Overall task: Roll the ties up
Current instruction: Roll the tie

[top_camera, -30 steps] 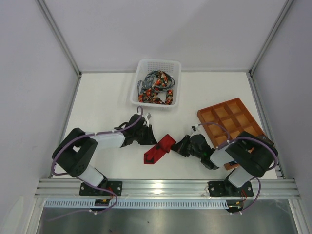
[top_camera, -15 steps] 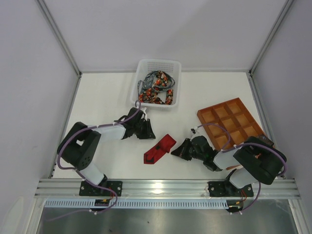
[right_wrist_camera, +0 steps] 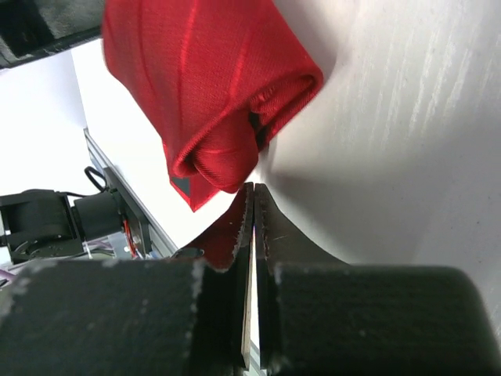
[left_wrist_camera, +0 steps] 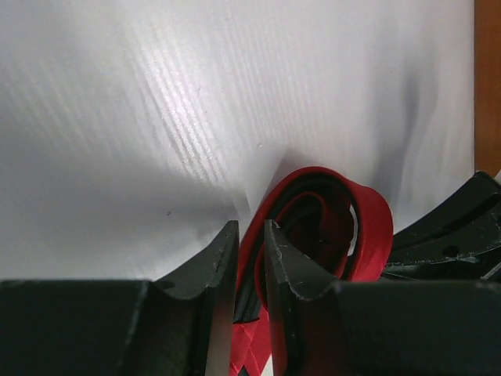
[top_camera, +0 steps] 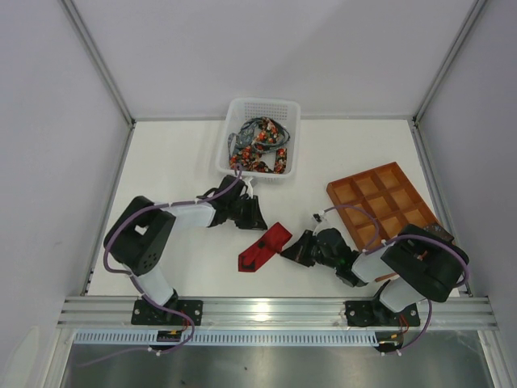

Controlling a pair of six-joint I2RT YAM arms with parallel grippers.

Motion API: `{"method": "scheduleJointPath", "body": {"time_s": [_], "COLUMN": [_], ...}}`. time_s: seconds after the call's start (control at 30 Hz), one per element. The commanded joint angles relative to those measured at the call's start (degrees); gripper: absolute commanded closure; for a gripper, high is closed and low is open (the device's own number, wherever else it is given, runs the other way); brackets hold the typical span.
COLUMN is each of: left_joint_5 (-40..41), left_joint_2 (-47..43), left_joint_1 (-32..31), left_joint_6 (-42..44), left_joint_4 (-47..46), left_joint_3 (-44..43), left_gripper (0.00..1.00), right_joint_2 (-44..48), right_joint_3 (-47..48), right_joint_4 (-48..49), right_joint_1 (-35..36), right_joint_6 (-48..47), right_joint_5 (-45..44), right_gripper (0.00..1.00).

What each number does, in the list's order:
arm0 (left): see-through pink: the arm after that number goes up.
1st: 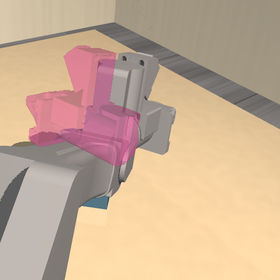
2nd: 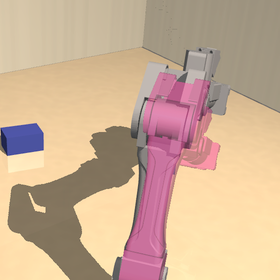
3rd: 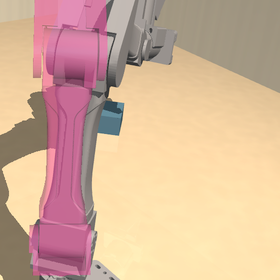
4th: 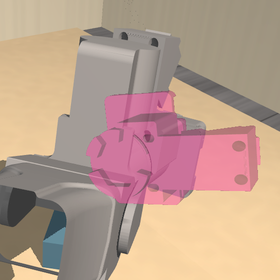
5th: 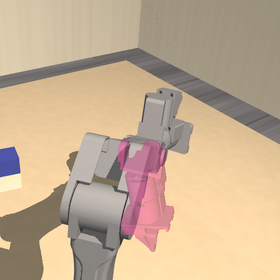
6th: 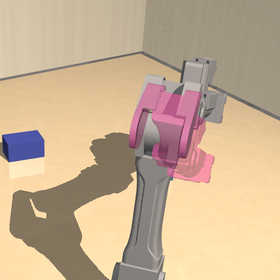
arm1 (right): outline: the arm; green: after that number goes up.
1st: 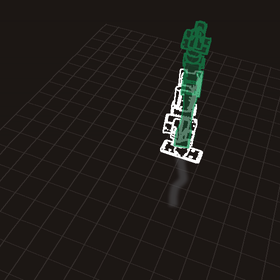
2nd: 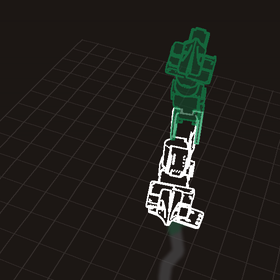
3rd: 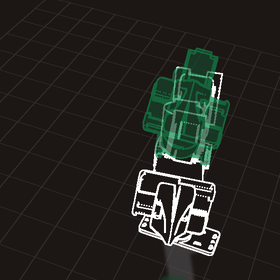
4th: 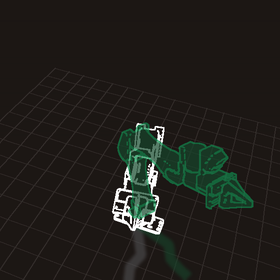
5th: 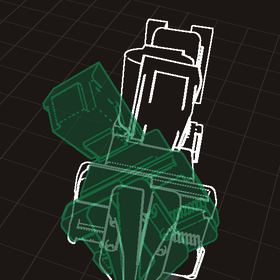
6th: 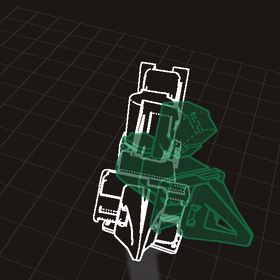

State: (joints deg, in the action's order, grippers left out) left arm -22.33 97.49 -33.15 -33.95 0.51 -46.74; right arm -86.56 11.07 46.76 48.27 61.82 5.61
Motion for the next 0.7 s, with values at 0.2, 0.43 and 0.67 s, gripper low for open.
{"method": "scheduleJointPath", "body": {"time_s": [0.2, 0.43, 0.67], "left_joint_5": [-3.3, -3.4, -3.4], "left_joint_2": [2.3, 3.0, 2.1], "left_joint_1": [-1.0, -3.0, -4.6], "left_joint_6": [1.3, 1.3, -0.1], "left_joint_4": [-1.1, -1.3, -3.1], "left_joint_3": [-2.3, -1.6, 0.7], "left_gripper": [0.74, 0.75, 0.75], "right_joint_2": [-5.2, -9.3, -7.6], "right_joint_3": [2.1, 3.0, 1.9], "right_joint_4": [10.7, 18.4, 19.7], "right_joint_1": [0.4, 1.2, 2.5], "right_joint_6": [-1.6, -1.5, -3.4], "right_joint_5": [-0.7, -1.6, -6.8], "right_gripper": [1.0, 1.0, 1.0]}}
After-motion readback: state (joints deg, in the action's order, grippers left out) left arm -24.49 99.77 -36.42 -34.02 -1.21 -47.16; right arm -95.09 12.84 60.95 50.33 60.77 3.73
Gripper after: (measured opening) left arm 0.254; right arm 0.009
